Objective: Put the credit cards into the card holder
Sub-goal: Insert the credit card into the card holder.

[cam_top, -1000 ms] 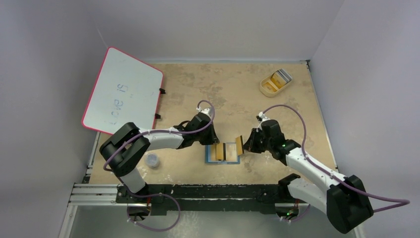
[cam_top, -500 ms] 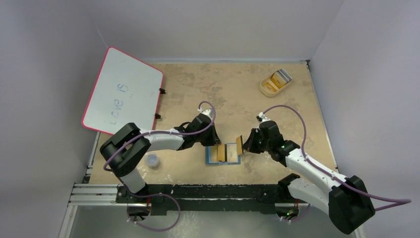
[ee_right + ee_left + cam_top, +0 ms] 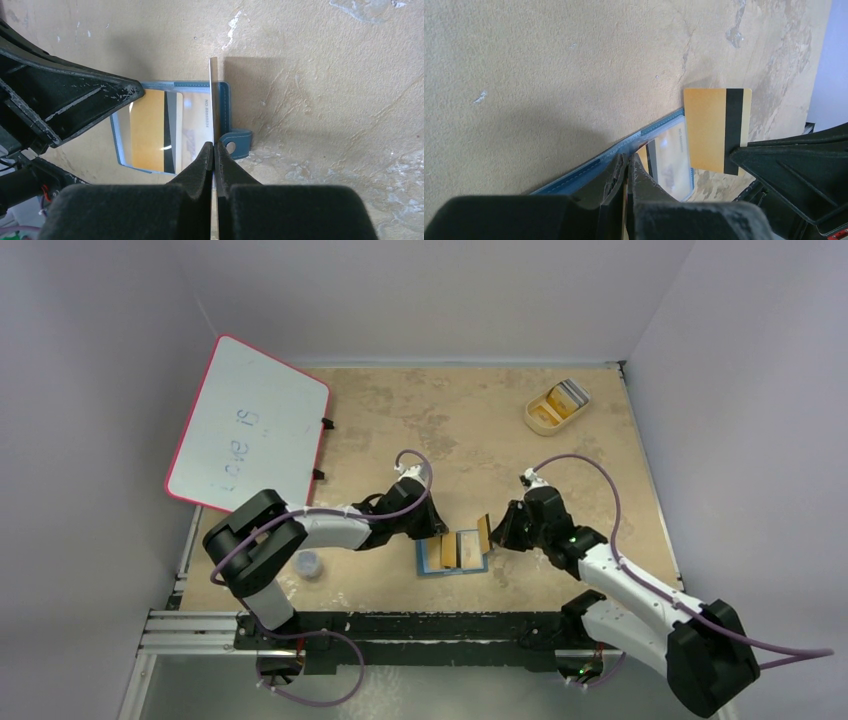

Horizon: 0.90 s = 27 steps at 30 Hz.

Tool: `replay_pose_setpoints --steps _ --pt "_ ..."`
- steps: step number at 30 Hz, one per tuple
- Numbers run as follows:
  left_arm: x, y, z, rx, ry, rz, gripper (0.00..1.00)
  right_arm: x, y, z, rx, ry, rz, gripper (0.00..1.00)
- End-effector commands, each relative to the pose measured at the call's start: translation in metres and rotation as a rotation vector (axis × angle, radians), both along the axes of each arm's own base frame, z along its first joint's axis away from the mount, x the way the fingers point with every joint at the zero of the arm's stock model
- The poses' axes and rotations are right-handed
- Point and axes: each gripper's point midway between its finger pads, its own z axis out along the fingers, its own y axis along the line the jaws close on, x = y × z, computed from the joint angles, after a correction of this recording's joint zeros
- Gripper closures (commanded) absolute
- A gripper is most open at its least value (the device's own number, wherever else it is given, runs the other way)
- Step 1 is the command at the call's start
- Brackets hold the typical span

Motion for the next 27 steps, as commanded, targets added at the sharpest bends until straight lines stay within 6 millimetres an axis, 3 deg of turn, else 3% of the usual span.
replay_pose_setpoints --steps 1,7,16,23,27 --pt "0.008 0.000 0.003 -0.030 -0.030 0.082 1.00 -0.007 0.006 0.000 0.059 0.007 -0.009 1.00" --pt "0.004 -0.007 0.003 -0.083 -0.018 0.094 1.00 -0.010 0.001 0.003 0.073 -0.001 -0.049 1.00" --pt "0.012 0.018 0.001 -0.026 -0.070 0.214 1.00 -0.009 -0.002 0.009 0.072 -0.019 -0.070 1.00" --pt "0.009 0.023 0.007 -0.066 -0.085 0.260 1.00 -0.008 -0.021 0.022 0.008 -0.033 -0.145 1.00" --pt "0.012 0.026 0.007 -0.057 -0.101 0.273 1.00 -0.008 -0.023 0.017 -0.026 -0.022 -0.129 1.00"
